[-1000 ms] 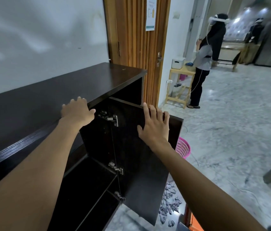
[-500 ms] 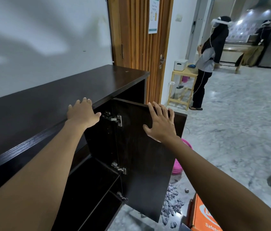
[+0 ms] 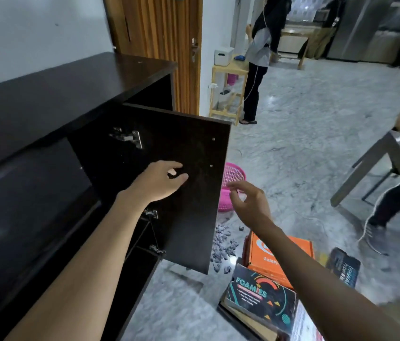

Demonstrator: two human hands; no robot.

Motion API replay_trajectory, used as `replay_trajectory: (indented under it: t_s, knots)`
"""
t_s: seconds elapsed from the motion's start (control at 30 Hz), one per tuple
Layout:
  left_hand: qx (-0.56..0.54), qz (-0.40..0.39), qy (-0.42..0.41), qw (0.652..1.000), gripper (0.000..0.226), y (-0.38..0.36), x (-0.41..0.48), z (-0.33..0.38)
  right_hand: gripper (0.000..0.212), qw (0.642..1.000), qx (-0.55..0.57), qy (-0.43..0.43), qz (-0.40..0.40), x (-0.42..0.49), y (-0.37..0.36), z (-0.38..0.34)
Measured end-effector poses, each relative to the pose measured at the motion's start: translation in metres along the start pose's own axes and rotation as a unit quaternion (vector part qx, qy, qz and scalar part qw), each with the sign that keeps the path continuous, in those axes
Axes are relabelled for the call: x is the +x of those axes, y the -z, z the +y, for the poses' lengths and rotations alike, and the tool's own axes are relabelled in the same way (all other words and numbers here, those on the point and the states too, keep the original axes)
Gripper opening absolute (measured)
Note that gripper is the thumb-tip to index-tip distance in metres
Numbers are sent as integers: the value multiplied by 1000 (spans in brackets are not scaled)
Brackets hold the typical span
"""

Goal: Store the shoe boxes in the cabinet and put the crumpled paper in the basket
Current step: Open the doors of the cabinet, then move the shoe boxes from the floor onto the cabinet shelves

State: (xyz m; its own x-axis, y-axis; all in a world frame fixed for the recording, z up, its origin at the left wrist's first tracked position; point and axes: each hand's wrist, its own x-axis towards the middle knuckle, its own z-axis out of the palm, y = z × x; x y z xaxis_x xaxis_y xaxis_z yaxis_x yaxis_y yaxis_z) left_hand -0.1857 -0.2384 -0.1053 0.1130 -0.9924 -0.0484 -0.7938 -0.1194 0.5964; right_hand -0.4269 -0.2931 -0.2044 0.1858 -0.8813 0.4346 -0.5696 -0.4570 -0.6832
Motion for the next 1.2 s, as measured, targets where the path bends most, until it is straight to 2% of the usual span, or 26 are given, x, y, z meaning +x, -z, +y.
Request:
replay_trajectory:
  t_s: [0.1,0.23,0.37,0.5,0.6,0.7,0.77,0.87,0.97,1.03,1.1,1.2]
  knots:
    - [-34,-110,-22,993,44,-62,-6,10,20,996,9,-87,15,-53,24,32]
    - [-79,-163,-26,983,39,-140,-23,23,23,984,-1,-174,26,-119,65,73]
    - [-123,-181,-6,976,35,-217,-51,44,22,961,-6,-273,27,-171,100,122]
    - [-177,-199,84,960,36,-297,-71,53,21,927,20,-375,9,-214,108,173]
    - [-209,-185,158,947,33,-367,-78,36,19,904,33,-425,-9,-241,97,221]
    - [-234,-168,214,933,36,-439,-80,4,18,859,68,-506,-29,-276,66,283]
    - [-233,-151,219,935,35,-488,-74,-19,28,832,85,-546,-38,-298,39,325]
    - [-199,-137,209,948,38,-563,-62,-67,34,829,83,-551,-47,-328,-5,382]
    - [-122,-120,182,968,56,-638,-49,-127,48,840,51,-538,-46,-358,-54,440]
    - [-82,-83,179,977,63,-677,-37,-165,56,845,2,-535,-26,-375,-84,477]
    - [-63,-41,174,982,65,-709,-28,-195,55,850,-45,-525,-6,-387,-107,508]
    - [-55,16,145,988,67,-745,-16,-232,59,868,-56,-492,35,-398,-131,546]
